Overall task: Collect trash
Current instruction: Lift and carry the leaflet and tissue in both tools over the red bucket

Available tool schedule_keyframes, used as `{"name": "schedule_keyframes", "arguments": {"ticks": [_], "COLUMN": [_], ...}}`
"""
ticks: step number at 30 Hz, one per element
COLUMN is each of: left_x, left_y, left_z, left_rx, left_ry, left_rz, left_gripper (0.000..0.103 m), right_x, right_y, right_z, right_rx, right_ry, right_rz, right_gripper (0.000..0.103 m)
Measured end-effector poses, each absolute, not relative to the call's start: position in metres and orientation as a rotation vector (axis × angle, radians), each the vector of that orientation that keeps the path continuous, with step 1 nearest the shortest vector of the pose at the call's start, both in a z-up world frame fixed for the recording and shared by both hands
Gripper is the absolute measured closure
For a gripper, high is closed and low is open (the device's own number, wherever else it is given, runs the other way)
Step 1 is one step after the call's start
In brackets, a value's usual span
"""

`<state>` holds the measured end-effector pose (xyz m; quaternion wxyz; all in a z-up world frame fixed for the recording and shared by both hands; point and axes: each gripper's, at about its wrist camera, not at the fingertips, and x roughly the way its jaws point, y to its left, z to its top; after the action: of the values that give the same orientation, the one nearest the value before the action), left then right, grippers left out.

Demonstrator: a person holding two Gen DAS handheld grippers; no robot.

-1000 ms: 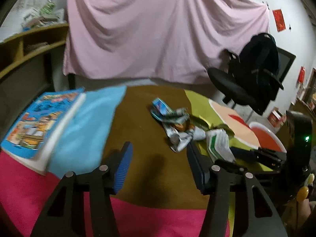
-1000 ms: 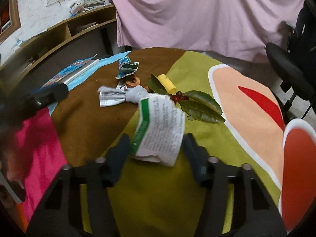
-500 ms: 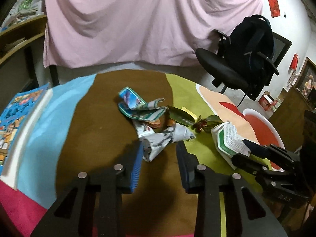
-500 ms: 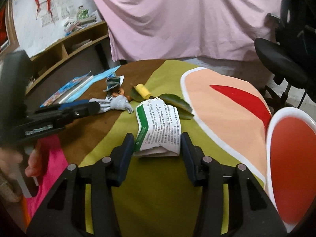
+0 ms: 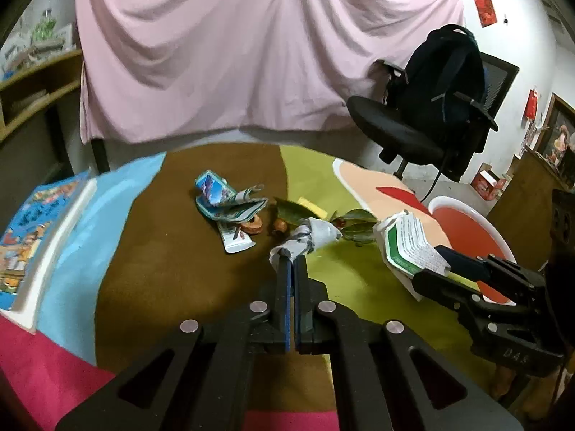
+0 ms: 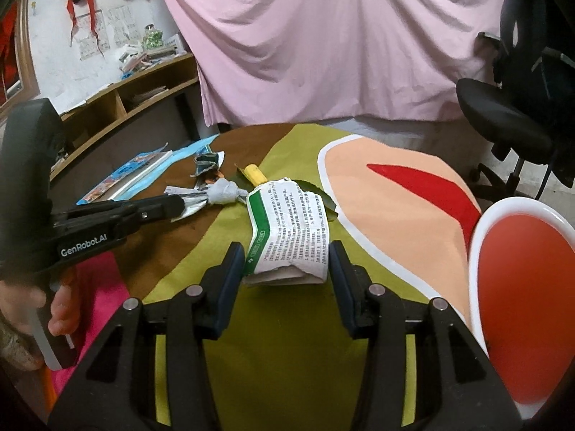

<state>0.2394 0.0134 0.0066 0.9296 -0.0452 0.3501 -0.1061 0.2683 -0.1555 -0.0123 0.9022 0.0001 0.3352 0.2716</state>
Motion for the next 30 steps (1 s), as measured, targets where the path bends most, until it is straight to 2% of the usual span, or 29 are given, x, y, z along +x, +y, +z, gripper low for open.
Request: {"name": "schedule_keyframes", "arguments": {"ticks": [5, 18, 30], "left_x": [0.217, 0.183, 0.180], "left_y": [-0.005, -0.063, -0.143], "left_z": [0.020, 0.075, 0.097], "left_rx": [-0.035, 0.035, 0.107], "left_ry": [0.631, 0.382, 0.281], "left_rz": [-0.201, -0.238, -0.385], "left_gripper": [0.103, 0.103, 0.103], "right_x": [0.255, 0.212, 0.196], "right_y": [-0.168, -0.234, -0.314], "right_z": [-0.003, 0.045, 0.062], "right_rx": [0.033, 0.177, 0.266], "right_ry": [0.609, 0.248, 0.119], "right_rz": [0.576, 0.484, 0.306], "right_gripper": [0.027, 0.027, 0.027]}}
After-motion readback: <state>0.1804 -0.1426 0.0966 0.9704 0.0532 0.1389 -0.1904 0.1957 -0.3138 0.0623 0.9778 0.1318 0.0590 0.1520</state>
